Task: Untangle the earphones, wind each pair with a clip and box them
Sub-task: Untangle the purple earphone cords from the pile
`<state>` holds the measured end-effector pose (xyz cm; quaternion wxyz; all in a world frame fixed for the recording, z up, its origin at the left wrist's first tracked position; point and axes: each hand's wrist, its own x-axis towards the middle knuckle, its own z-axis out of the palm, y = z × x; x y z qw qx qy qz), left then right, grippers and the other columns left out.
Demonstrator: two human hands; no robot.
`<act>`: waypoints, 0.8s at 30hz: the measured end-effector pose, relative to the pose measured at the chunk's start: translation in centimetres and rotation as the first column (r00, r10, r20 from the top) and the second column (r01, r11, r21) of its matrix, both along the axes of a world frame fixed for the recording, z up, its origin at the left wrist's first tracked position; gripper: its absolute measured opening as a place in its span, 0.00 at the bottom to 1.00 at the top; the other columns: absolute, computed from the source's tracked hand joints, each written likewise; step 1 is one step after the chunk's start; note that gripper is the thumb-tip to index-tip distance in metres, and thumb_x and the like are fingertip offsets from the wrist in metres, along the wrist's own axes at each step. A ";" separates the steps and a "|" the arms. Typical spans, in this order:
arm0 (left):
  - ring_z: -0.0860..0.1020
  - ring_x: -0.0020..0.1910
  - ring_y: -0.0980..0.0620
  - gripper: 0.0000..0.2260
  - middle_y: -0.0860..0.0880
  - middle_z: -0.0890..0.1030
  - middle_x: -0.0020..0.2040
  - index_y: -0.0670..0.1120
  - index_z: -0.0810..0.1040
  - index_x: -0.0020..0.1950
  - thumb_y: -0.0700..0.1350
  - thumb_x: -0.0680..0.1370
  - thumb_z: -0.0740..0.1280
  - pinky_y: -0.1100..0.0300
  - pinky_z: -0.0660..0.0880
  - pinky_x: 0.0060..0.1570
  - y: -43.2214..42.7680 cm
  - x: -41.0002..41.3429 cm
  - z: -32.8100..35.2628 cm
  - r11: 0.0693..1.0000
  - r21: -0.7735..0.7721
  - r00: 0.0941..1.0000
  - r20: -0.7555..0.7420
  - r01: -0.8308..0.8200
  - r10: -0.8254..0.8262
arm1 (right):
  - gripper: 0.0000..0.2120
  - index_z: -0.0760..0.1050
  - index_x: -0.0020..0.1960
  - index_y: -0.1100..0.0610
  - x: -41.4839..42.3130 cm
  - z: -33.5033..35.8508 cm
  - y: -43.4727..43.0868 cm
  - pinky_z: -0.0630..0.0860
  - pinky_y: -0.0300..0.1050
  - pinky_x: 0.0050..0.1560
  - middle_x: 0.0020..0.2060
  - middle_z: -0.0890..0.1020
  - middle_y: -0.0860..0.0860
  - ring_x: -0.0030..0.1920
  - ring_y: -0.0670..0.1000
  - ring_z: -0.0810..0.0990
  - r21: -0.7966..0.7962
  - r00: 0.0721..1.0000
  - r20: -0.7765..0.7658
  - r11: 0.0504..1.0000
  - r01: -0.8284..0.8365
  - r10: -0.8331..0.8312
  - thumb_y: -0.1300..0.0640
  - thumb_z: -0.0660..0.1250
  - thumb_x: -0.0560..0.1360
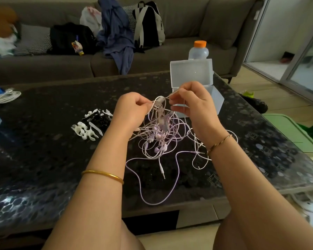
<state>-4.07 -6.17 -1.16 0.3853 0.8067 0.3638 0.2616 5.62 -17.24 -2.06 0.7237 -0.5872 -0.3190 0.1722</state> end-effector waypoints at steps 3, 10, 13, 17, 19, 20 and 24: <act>0.71 0.36 0.55 0.05 0.52 0.73 0.36 0.46 0.76 0.41 0.42 0.77 0.64 0.58 0.67 0.36 0.0 0.5 0.5 0.982 -0.151 0.993 -0.051 -0.117 0.111 | 0.11 0.71 0.39 0.56 0.0 0.1 0.1 0.79 0.41 0.44 0.34 0.81 0.49 0.39 0.47 0.80 0.020 0.999 -0.026 0.999 0.035 -0.034 0.65 0.57 0.78; 0.75 0.40 0.50 0.03 0.44 0.80 0.44 0.44 0.73 0.43 0.43 0.75 0.61 0.55 0.71 0.39 -0.1 0.0 1.0 0.960 -0.251 0.975 0.147 -0.127 0.167 | 0.10 0.70 0.41 0.56 0.3 -0.1 0.4 0.79 0.47 0.41 0.36 0.79 0.53 0.36 0.51 0.78 -0.014 0.993 -0.042 0.994 0.113 -0.113 0.65 0.57 0.79; 0.77 0.43 0.55 0.01 0.51 0.80 0.41 0.45 0.74 0.44 0.41 0.74 0.64 0.59 0.73 0.41 -0.3 0.1 0.9 0.963 -0.266 0.987 0.137 -0.043 0.082 | 0.08 0.69 0.43 0.57 -0.1 -0.1 0.4 0.81 0.47 0.43 0.36 0.83 0.53 0.38 0.52 0.82 -0.040 0.999 -0.047 0.999 0.010 -0.012 0.62 0.57 0.80; 0.77 0.48 0.56 0.07 0.52 0.80 0.48 0.50 0.77 0.51 0.42 0.74 0.67 0.60 0.73 0.44 -0.5 0.1 0.4 0.966 -0.237 0.994 0.057 0.104 -0.093 | 0.08 0.68 0.43 0.57 -0.2 -0.2 0.7 0.82 0.49 0.44 0.38 0.84 0.56 0.40 0.55 0.84 0.000 0.996 -0.092 1.000 -0.018 0.018 0.61 0.57 0.81; 0.78 0.48 0.58 0.09 0.53 0.81 0.48 0.50 0.79 0.53 0.40 0.75 0.69 0.64 0.72 0.43 -0.5 0.0 0.3 0.965 -0.190 0.983 0.035 0.183 -0.180 | 0.08 0.68 0.44 0.57 -0.2 -0.1 0.6 0.82 0.48 0.43 0.37 0.84 0.55 0.40 0.55 0.84 0.017 0.993 -0.114 1.000 -0.024 0.026 0.61 0.56 0.81; 0.79 0.48 0.59 0.09 0.53 0.82 0.47 0.50 0.80 0.53 0.40 0.75 0.70 0.65 0.72 0.43 -0.6 -0.1 0.2 0.962 -0.170 0.977 0.030 0.213 -0.211 | 0.08 0.67 0.44 0.57 -0.2 -0.1 0.6 0.82 0.47 0.42 0.37 0.84 0.55 0.40 0.55 0.85 0.021 0.993 -0.115 0.999 -0.025 0.027 0.61 0.56 0.81; 0.79 0.45 0.60 0.09 0.54 0.82 0.46 0.49 0.80 0.53 0.42 0.74 0.71 0.66 0.74 0.45 -0.6 -0.3 0.1 0.953 -0.148 0.962 -0.025 0.266 -0.273 | 0.07 0.67 0.45 0.56 -0.2 -0.1 0.5 0.82 0.45 0.40 0.40 0.82 0.55 0.40 0.54 0.85 0.041 0.989 -0.144 0.999 -0.012 0.018 0.61 0.55 0.82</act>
